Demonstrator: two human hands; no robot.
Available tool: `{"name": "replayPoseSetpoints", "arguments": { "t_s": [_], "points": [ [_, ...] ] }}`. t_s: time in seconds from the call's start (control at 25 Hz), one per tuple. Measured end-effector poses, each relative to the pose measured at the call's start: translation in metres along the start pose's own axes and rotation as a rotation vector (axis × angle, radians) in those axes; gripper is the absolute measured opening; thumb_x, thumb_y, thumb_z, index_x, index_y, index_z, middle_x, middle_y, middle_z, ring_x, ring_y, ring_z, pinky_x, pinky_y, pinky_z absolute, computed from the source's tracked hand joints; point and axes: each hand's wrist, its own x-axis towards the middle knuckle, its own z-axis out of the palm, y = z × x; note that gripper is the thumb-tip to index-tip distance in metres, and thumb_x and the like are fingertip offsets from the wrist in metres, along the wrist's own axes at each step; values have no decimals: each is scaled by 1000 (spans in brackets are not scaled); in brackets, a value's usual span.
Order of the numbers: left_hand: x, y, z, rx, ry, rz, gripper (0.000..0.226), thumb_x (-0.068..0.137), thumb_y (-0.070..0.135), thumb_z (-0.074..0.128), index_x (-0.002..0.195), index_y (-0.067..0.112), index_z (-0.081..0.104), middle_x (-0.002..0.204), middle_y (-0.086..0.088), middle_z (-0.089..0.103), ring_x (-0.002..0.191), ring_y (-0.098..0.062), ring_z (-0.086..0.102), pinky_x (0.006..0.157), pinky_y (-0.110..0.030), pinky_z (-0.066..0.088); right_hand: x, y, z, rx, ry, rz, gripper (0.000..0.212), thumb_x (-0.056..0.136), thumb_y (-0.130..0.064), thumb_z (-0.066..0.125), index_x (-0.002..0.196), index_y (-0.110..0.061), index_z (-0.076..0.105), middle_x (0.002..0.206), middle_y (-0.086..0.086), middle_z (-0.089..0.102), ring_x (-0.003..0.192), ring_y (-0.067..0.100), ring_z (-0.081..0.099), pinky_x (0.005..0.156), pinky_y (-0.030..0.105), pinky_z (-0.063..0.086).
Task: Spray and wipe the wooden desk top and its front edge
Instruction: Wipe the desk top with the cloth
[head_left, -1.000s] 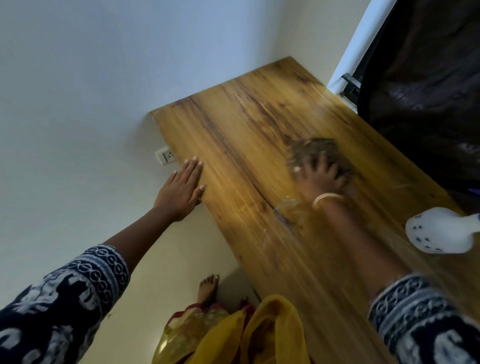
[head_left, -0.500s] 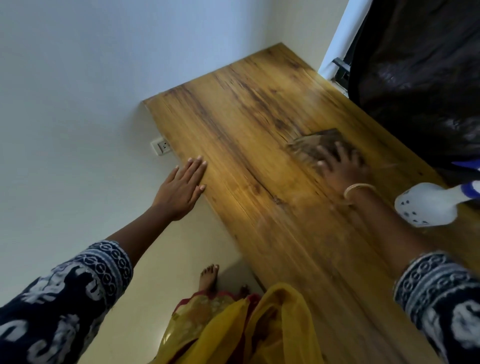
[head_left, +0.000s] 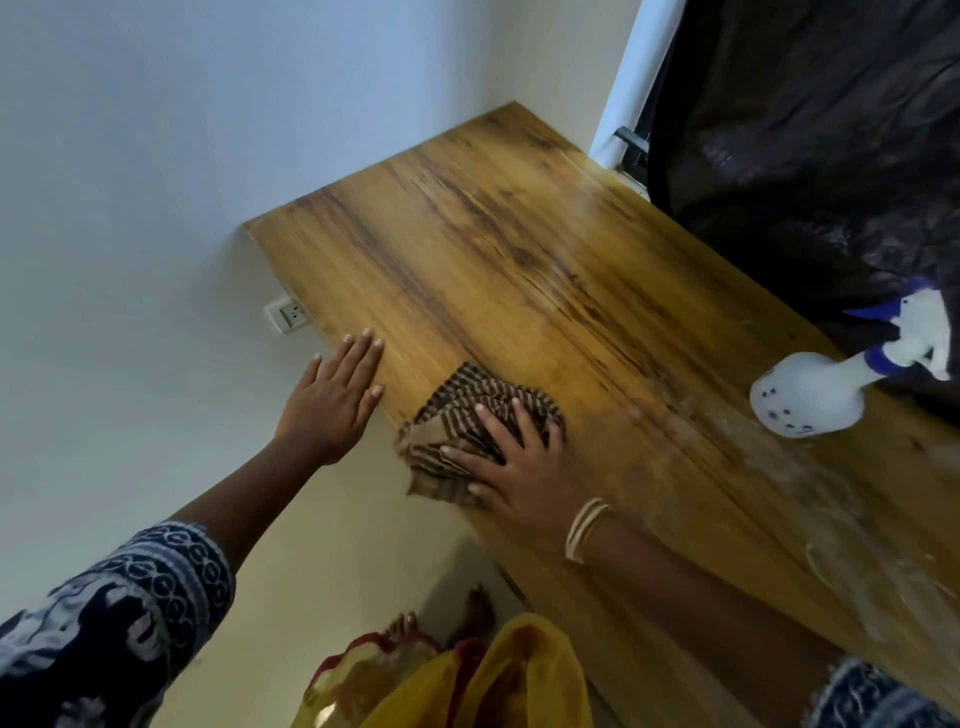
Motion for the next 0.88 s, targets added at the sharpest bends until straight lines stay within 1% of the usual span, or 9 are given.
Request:
{"name": "replayPoseSetpoints", "arguments": {
  "t_s": [0.08, 0.12, 0.28, 0.4, 0.44, 0.52, 0.72, 0.8, 0.88],
  "points": [
    [0, -1, 2, -9, 3, 0, 63, 99, 52, 3, 155, 22, -2, 163, 1, -2, 150, -18, 0, 120, -47, 15, 6, 48, -6, -39, 58, -32, 49, 99, -59, 16, 148, -57, 16, 165, -5, 13, 147, 41, 19, 109, 66, 26],
    [1, -2, 3, -12, 9, 0, 63, 99, 52, 4, 155, 23, -2, 163, 1, -2, 150, -18, -1, 120, -47, 14, 15, 83, -12, -43, 88, 72, 49, 99, -59, 17, 148, -58, 12, 166, -8, 7, 149, 39, 14, 111, 64, 23],
    [2, -1, 4, -19, 14, -1, 63, 99, 53, 3, 155, 24, -3, 163, 2, -4, 150, -17, -2, 121, -46, 12, 34, 209, -41, 126, 131, 750, 53, 98, -64, 21, 148, -58, 8, 166, -7, 0, 148, 41, 6, 113, 67, 13],
    [1, -1, 4, -12, 15, -5, 63, 99, 52, 3, 155, 23, -4, 162, 2, -5, 150, -17, -3, 121, -47, 13, 41, 223, -51, 309, 82, 1059, 57, 99, -62, 18, 153, -49, 8, 165, 0, -6, 147, 46, -3, 111, 72, 8],
    [1, -2, 4, -12, 15, -5, 63, 99, 52, 3, 155, 23, -4, 163, 2, -5, 150, -18, -3, 121, -47, 13, 47, 207, -54, 297, 88, 1057, 56, 99, -60, 18, 153, -45, 12, 165, 5, -4, 146, 47, -1, 110, 73, 8],
    [1, -1, 4, -10, 6, -4, 62, 99, 51, 3, 154, 23, -6, 163, 2, -6, 150, -18, -4, 121, -47, 13, 59, 155, -51, 202, 114, 905, 54, 101, -56, 19, 152, -42, 18, 165, 10, 1, 145, 49, 6, 109, 74, 10],
    [1, -1, 5, -20, 27, 4, 65, 98, 53, -1, 155, 22, 1, 163, 1, -1, 150, -19, 1, 120, -47, 17, 40, -13, -12, -6, -25, 66, 54, 97, -62, 15, 150, -53, 13, 165, 11, 6, 146, 52, 9, 109, 74, 12],
    [1, -1, 6, -23, 35, 6, 65, 98, 53, -1, 155, 22, 3, 163, 1, 2, 150, -18, 3, 119, -47, 18, 47, -2, -16, -26, -6, -90, 49, 98, -60, 19, 147, -57, 18, 165, 2, 13, 146, 48, 15, 109, 73, 15],
    [2, 0, 5, -35, 41, 1, 63, 99, 52, 2, 155, 22, 3, 163, 1, 1, 150, -18, 2, 119, -47, 18, 71, 55, -31, -39, 68, 37, 47, 100, -57, 22, 146, -58, 15, 166, -6, 7, 149, 42, 10, 112, 69, 12]
  ]
}}
